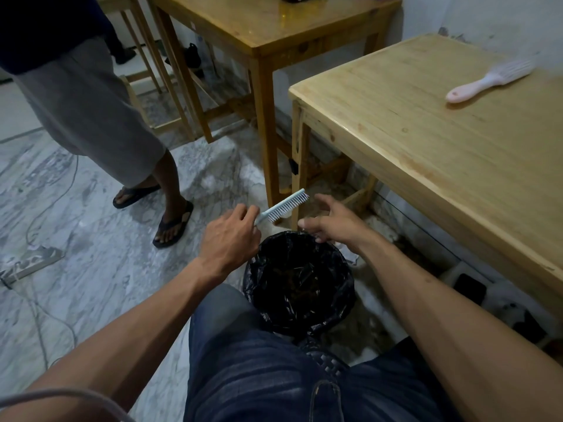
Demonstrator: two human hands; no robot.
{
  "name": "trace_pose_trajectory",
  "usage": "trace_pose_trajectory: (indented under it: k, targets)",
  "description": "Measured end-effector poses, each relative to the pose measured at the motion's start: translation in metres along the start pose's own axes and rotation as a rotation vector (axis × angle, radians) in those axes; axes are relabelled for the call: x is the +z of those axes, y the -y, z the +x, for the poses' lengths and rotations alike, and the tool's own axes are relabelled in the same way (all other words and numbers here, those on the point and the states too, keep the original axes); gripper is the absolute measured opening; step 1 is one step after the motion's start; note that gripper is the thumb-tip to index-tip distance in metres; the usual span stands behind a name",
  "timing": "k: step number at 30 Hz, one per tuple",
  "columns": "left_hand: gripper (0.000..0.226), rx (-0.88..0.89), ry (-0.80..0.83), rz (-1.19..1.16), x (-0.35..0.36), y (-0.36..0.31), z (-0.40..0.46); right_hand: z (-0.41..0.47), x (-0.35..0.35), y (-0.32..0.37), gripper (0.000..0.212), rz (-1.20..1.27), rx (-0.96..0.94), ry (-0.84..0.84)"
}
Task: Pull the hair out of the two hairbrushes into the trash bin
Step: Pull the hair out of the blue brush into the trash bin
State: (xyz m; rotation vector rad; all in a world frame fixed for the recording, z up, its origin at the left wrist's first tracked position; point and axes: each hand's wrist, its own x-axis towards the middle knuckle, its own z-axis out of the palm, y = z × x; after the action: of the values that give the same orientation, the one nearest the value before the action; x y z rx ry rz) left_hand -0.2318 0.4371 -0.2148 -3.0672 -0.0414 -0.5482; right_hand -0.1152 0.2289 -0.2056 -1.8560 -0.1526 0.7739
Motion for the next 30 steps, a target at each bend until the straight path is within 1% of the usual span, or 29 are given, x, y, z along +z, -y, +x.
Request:
trace_pose_trajectory:
  k: [2, 4, 6, 8, 12, 15, 18, 19, 21, 22, 23, 24, 26, 27, 30]
  targets:
    - [0.019, 0.026, -0.023, -0.005, 0.000, 0.000, 0.000, 0.002, 0.000, -0.001, 0.092, 0.107, -0.025, 0.052]
    - [0.020, 0.047, -0.046, -0.018, 0.000, 0.000, -0.001, 0.003, 0.001, -0.001, 0.083, 0.191, -0.041, 0.122]
    - [0.021, 0.061, -0.063, -0.035, 0.000, 0.003, -0.003, 0.005, 0.002, -0.003, 0.063, 0.243, -0.062, 0.136]
    - [0.024, 0.067, -0.064, -0.060, 0.000, 0.007, -0.005, 0.006, 0.000, -0.006, 0.042, 0.278, -0.070, 0.070]
    - [0.027, 0.006, -0.057, -0.091, 0.002, 0.015, -0.010, 0.006, -0.004, -0.013, 0.008, 0.234, -0.049, 0.004]
    - [0.024, -0.097, -0.049, -0.127, 0.002, 0.018, -0.011, 0.008, -0.005, -0.021, 0.008, 0.195, -0.027, -0.028]
    - [0.023, -0.087, -0.060, -0.134, -0.001, 0.017, -0.011, 0.009, -0.001, -0.026, 0.013, 0.116, -0.041, -0.014]
    - [0.024, -0.058, -0.065, -0.139, -0.002, 0.015, -0.010, 0.008, 0.002, -0.025, 0.022, 0.084, -0.052, 0.025]
    - [0.027, 0.015, -0.077, -0.159, -0.006, 0.009, -0.008, 0.005, 0.010, -0.018, 0.054, 0.071, -0.063, 0.133]
    - [0.028, 0.045, -0.078, -0.166, -0.008, 0.005, -0.006, 0.004, 0.016, -0.014, 0.060, 0.083, -0.070, 0.178]
    - [0.029, 0.066, -0.077, -0.167, -0.009, 0.002, -0.005, 0.003, 0.022, -0.011, 0.056, 0.110, -0.081, 0.210]
    - [0.030, 0.075, -0.079, -0.163, -0.010, 0.000, -0.003, 0.003, 0.027, -0.008, 0.043, 0.138, -0.095, 0.222]
    - [0.031, 0.051, -0.078, -0.153, -0.010, 0.001, -0.002, 0.002, 0.034, -0.004, 0.018, 0.189, -0.136, 0.178]
    - [0.031, 0.020, -0.069, -0.148, -0.010, 0.004, -0.002, 0.003, 0.033, -0.005, 0.012, 0.217, -0.156, 0.137]
    - [0.029, -0.106, -0.016, -0.115, -0.005, 0.018, -0.006, 0.002, 0.020, -0.010, 0.011, 0.280, -0.183, 0.051]
